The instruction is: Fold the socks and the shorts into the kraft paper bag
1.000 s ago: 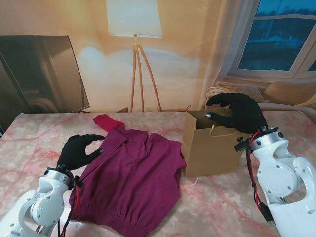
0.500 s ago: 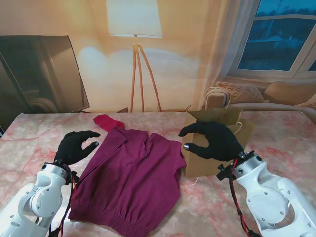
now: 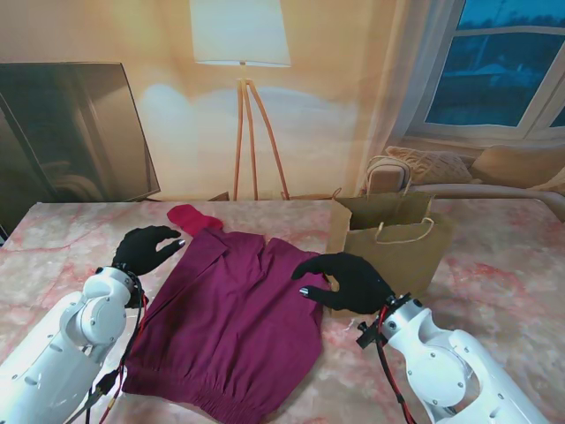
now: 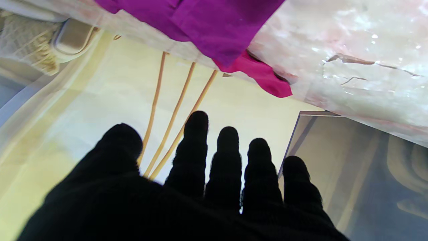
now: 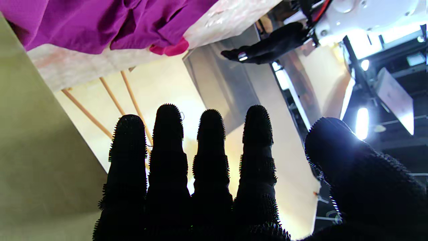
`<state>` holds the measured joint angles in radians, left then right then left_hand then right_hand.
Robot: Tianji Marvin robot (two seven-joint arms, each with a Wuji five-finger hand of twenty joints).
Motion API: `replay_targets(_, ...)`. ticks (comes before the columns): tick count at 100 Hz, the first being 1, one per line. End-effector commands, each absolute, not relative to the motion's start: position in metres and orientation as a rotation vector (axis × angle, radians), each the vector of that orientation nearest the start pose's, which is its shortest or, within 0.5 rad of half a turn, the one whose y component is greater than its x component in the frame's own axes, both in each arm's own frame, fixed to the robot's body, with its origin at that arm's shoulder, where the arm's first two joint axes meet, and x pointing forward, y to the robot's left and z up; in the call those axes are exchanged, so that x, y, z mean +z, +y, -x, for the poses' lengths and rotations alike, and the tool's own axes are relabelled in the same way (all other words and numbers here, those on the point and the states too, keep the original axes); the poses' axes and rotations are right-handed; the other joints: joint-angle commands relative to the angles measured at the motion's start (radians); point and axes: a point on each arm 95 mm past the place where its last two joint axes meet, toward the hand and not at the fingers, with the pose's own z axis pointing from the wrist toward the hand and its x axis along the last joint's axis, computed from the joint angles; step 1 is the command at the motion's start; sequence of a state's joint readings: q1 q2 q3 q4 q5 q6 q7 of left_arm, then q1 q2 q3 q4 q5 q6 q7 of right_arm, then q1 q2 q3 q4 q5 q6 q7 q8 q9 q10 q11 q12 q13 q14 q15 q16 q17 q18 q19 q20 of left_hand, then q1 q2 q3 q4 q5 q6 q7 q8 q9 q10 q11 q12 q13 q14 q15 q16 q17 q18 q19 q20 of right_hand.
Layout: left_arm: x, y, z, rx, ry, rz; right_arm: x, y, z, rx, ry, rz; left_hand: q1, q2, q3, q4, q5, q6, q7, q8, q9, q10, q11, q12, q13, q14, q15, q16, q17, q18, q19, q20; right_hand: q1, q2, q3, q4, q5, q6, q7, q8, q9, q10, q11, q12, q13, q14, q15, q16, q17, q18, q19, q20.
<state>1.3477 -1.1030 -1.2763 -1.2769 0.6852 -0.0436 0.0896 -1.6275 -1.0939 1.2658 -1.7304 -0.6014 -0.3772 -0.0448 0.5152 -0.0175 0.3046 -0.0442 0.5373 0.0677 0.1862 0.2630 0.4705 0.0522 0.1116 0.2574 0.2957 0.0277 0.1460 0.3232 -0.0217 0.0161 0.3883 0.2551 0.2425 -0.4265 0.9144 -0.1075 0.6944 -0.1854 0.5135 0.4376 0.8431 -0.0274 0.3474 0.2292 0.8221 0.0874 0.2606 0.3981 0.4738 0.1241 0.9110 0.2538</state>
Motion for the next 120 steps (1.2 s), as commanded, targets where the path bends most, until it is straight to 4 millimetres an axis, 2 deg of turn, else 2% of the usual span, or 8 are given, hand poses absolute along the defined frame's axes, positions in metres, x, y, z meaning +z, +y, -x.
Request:
replay_targets(1, -0.312, 0.085, -0.487, -1.512, 1.165, 1.480, -0.280, 0.030, -0.375, 2.151, 1.390, -1.239, -0.021, 0.048, -0.049, 0.070, -0.043, 0.000, -0.027, -0.011, -0.057, -0.002, -0.023, -0.017, -0.050, -0.042, -0.037, -0.016, -0.013, -0.002, -0.065, -0.021, -0.025, 0.019, -0.027, 0.038, -0.033, 0.001, -0.017, -0.002, -0.026, -0.012, -0.005, -0.005, -0.026, -0.028, -0.020, -0.017, -0.018, -0.039, -0.008, -0.007)
replay_targets(30, -0.331, 0.079, -0.526, -1.448, 1.177, 1.549, -0.297, 0.032, -0.384, 2.136, 1.419, -1.326, -0.033, 0.107, -0.169, 0.092, -0.144, 0.032, -0.090, -0.044, -0.145, -0.021, -0.036, -0.030, -0.148, -0.075, -0.066, -0.040, -0.017, -0.041, -0.298, -0.001, -0.024, 0.031, -0.055, 0.034, -0.029, 0.003, -0.013, 0.000, -0.021, -0.009, 0.006, 0.000, -0.025, -0.022, -0.015, -0.012, -0.022, -0.035, 0.001, 0.000)
replay_targets(47, -0.345, 0.079, -0.544, -1.428, 1.192, 1.611, -0.304, 0.033, -0.390, 2.124, 1.425, -1.371, -0.037, 0.136, -0.214, 0.095, -0.174, 0.018, -0.102, -0.045, -0.172, -0.030, -0.048, -0.037, -0.201, -0.090, -0.084, -0.046, -0.015, 0.000, -0.361, -0.020, -0.023, 0.039, -0.064, 0.034, -0.029, 0.001, -0.013, 0.000, -0.022, -0.008, 0.011, 0.002, -0.024, -0.021, -0.012, -0.010, -0.024, -0.033, 0.007, 0.003)
replay_targets(51, -0.347, 0.078, -0.547, -1.426, 1.196, 1.627, -0.305, 0.033, -0.391, 2.119, 1.426, -1.381, -0.038, 0.142, -0.219, 0.095, -0.182, 0.004, -0.104, -0.044, -0.184, -0.067, -0.052, -0.039, -0.215, -0.091, -0.087, -0.045, -0.017, 0.004, -0.364, -0.023, -0.021, 0.041, -0.065, 0.034, -0.028, 0.001, -0.012, 0.001, -0.022, -0.008, 0.013, 0.003, -0.024, -0.021, -0.010, -0.009, -0.024, -0.034, 0.009, 0.004)
replay_targets(63, -0.351, 0.077, -0.558, -1.430, 1.207, 1.645, -0.309, 0.032, -0.394, 2.104, 1.424, -1.412, -0.036, 0.152, -0.232, 0.095, -0.168, -0.019, -0.095, -0.036, -0.200, -0.074, -0.056, -0.042, -0.244, -0.096, -0.106, -0.050, -0.017, 0.008, -0.372, -0.030, -0.020, 0.048, -0.070, 0.034, -0.026, 0.002, -0.011, 0.001, -0.019, -0.007, 0.018, 0.005, -0.021, -0.017, -0.007, -0.006, -0.026, -0.032, 0.013, 0.007)
replay_targets(90, -0.359, 0.073, -0.576, -1.419, 1.258, 1.665, -0.313, 0.025, -0.394, 2.067, 1.412, -1.458, -0.030, 0.162, -0.254, 0.097, -0.149, -0.036, -0.088, -0.025, -0.213, -0.079, -0.058, -0.046, -0.248, -0.088, -0.122, -0.049, -0.013, 0.014, -0.389, -0.053, -0.018, 0.061, -0.077, 0.035, -0.019, 0.002, -0.005, 0.004, -0.011, -0.006, 0.036, 0.013, -0.012, -0.011, 0.005, 0.003, -0.023, -0.027, 0.031, 0.013)
replay_targets(117, -0.367, 0.066, -0.578, -1.422, 1.283, 1.691, -0.316, 0.017, -0.392, 2.038, 1.413, -1.486, -0.030, 0.169, -0.271, 0.098, -0.168, -0.049, -0.096, -0.021, -0.211, -0.073, -0.058, -0.048, -0.248, -0.072, -0.128, -0.057, -0.014, 0.014, -0.397, -0.072, -0.015, 0.070, -0.085, 0.035, -0.013, 0.001, -0.002, 0.006, -0.004, -0.005, 0.047, 0.017, -0.004, -0.007, 0.012, 0.010, -0.019, -0.023, 0.042, 0.016)
replay_targets(120, -0.367, 0.065, -0.578, -1.415, 1.292, 1.693, -0.316, 0.016, -0.393, 2.036, 1.412, -1.489, -0.030, 0.174, -0.280, 0.100, -0.180, -0.041, -0.105, -0.021, -0.212, -0.074, -0.061, -0.050, -0.247, -0.070, -0.135, -0.070, -0.009, 0.010, -0.409, -0.110, -0.015, 0.071, -0.085, 0.035, -0.011, 0.002, -0.001, 0.006, -0.004, -0.005, 0.047, 0.017, -0.003, -0.006, 0.013, 0.011, -0.019, -0.023, 0.043, 0.016)
